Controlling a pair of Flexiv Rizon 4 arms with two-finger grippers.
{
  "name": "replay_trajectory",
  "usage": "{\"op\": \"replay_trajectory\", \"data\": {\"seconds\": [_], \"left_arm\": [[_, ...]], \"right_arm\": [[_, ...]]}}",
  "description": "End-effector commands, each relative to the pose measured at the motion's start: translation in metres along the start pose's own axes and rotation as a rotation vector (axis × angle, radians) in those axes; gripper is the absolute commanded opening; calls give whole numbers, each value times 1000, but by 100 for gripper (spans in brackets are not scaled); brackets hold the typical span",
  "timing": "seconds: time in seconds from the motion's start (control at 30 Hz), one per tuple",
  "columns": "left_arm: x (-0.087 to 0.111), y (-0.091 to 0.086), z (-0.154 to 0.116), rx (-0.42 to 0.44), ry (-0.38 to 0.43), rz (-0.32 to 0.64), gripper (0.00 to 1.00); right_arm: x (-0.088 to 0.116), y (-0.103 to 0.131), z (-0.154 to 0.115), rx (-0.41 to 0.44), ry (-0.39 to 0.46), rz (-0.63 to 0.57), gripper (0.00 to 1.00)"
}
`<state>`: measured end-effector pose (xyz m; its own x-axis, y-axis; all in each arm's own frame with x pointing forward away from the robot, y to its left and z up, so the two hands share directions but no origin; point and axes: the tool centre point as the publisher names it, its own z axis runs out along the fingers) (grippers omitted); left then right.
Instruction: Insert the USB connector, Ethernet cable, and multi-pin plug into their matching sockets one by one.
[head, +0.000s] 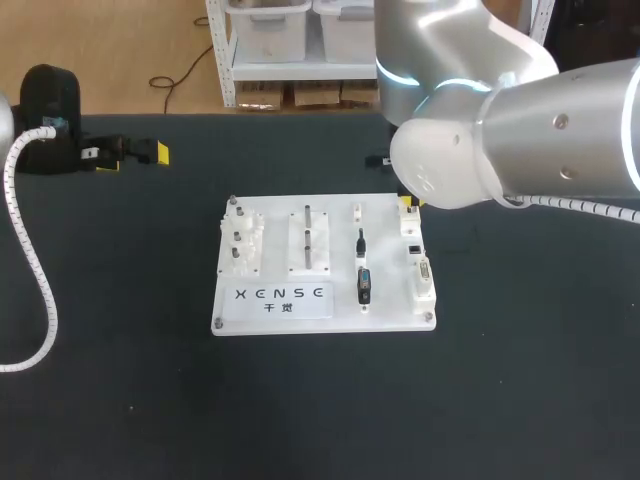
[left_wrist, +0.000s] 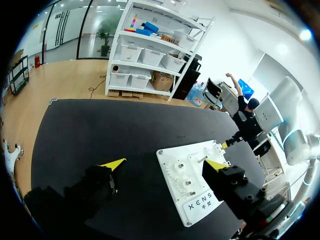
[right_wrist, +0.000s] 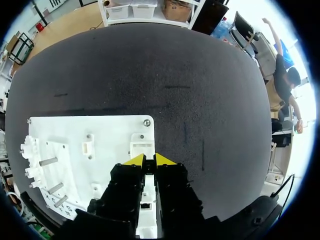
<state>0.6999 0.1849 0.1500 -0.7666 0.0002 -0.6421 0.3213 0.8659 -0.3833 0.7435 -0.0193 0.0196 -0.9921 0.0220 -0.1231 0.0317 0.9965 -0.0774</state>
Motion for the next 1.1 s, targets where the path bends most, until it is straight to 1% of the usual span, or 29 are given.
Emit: {"op": "replay_trajectory", "data": {"seconds": [0.03,0.3,0.5,0.73,1.1], "left_arm": [[0,0,0,0,0,0,100],[0,0,0,0,0,0,100],[0,0,0,0,0,0,100],[0,0,0,0,0,0,100],[0,0,0,0,0,0,100]], "right_arm": [[2,1,1,-2,-8,-3,0],[1,4,0,-5,-13,-7,0],[1,5,2,-8,-23,12,0],[2,5,2,-39,-44,36,0],[3,5,4,-35,-56,39,0]]}}
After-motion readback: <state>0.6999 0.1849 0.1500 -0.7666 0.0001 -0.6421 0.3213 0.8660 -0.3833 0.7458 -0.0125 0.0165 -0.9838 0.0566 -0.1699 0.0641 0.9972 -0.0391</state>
